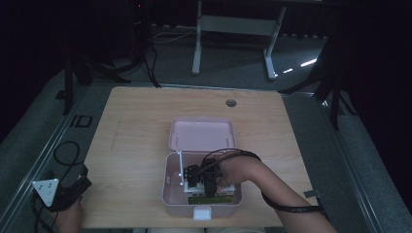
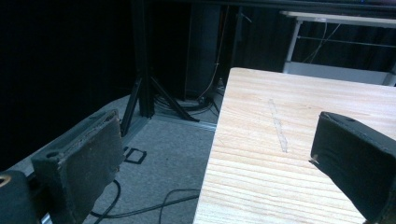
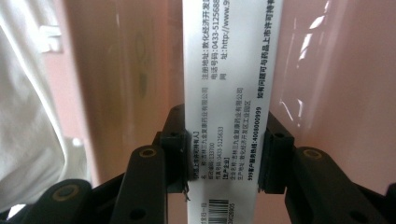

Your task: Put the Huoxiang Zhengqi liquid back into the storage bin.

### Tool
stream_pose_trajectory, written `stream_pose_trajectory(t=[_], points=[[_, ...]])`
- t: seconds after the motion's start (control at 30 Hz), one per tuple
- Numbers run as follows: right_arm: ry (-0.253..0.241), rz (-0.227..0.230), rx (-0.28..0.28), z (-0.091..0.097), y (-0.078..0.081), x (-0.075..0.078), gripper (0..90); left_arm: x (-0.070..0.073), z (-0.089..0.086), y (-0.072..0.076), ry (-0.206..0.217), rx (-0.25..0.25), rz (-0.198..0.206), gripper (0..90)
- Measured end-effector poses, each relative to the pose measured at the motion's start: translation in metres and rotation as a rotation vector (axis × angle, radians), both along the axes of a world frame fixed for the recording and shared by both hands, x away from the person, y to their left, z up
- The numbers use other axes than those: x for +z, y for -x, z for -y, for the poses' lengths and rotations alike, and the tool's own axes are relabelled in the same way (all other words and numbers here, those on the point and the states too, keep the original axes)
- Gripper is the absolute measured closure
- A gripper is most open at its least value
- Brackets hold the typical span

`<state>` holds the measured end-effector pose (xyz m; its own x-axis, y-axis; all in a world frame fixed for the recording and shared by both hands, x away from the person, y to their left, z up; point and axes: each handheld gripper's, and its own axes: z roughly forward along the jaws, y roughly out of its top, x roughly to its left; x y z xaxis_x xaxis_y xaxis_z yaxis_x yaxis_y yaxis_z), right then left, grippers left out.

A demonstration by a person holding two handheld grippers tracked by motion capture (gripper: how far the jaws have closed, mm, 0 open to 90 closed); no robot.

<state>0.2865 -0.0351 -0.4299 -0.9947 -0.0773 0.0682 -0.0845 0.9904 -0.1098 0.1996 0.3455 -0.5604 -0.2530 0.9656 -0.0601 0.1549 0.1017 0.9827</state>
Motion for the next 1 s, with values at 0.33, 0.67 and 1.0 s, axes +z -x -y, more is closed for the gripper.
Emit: stream_pose_trajectory(t=[0.33, 0.67, 1.0], points=[[0.015, -0.03, -0.001, 0.002, 0.0, -0.025, 61.6, 0.0, 0.0, 0.0, -0.001, 0.002, 0.001, 2.6], [0.014, -0.052, 0.012, 0.008, 0.0, -0.023, 50.7, 0.0, 0.0, 0.0, -0.006, 0.002, -0.001, 2.6], [-0.134, 0.012, -0.007, 0.021, -0.003, 0.02, 27.1, 0.0, 0.001, 0.0, -0.011, -0.001, -0.006, 2.6]])
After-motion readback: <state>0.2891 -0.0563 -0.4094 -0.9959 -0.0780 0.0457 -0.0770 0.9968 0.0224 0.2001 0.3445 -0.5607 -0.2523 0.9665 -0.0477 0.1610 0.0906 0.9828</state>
